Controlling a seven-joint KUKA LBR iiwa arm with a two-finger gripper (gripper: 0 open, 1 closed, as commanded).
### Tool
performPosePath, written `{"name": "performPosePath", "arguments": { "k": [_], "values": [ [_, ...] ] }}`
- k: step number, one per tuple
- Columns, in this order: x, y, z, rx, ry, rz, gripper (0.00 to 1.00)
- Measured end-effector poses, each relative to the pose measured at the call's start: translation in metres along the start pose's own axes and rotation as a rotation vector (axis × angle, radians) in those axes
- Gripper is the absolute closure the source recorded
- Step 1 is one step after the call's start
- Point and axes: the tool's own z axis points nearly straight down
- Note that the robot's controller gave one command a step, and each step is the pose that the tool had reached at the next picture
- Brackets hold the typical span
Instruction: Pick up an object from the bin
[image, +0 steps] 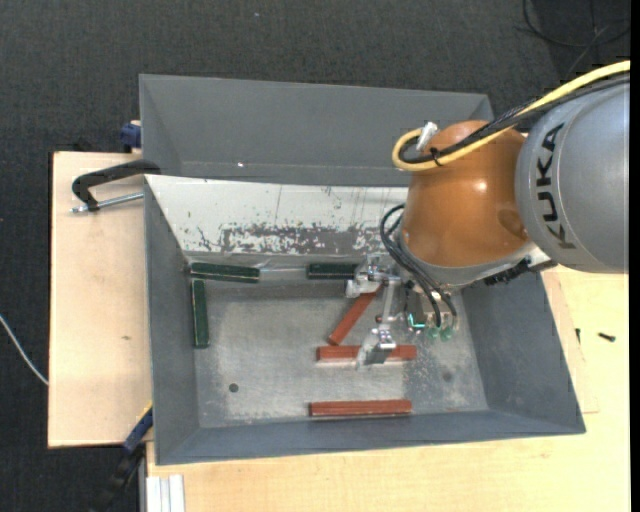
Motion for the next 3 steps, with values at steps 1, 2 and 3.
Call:
{"name": "performPosePath", "arguments": {
  "k": [1, 2, 3],
  "values": [
    [-0.022, -0.006, 0.051, 0.0, -0.008, -0.059, 0.0],
    [-0.022, -0.019, 0.121, 0.0, -0.002, -0.219, 1.0],
    [-0.022, -0.019, 0.121, 0.0, -0.002, -0.219, 1.0]
  ]
}}
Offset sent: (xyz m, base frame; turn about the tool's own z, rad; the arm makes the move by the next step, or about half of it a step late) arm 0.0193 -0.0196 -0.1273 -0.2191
